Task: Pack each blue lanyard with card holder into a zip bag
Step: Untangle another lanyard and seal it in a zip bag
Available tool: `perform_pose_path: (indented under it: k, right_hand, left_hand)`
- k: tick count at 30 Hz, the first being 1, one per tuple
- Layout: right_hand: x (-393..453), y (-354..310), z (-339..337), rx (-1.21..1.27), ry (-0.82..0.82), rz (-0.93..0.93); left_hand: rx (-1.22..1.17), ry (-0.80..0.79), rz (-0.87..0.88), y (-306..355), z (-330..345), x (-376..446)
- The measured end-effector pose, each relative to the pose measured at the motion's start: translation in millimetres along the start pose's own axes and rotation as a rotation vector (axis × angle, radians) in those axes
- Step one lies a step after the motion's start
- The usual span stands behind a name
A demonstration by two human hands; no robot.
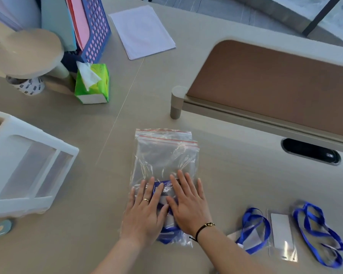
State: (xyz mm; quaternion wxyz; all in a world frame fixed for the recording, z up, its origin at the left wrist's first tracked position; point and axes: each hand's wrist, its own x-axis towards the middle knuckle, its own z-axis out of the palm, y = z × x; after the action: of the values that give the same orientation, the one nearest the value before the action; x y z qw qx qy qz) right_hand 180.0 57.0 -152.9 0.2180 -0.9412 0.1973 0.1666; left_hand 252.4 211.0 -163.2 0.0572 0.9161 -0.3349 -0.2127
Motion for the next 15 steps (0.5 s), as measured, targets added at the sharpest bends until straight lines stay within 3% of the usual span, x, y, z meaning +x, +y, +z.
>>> perform_pose_path:
  k: [9, 15]
  right_hand:
    - [3.5, 0.6, -0.2, 0.024, 0.007, -0.012]
    - [-38.8, 29.2, -5.0, 0.075, 0.106, 0.018]
  left_hand:
    - [0.003, -0.031, -0.01, -0.9, 2.1, 2.2]
    - [-0.124, 0.057, 0.002, 16.2, -19.5, -3.7]
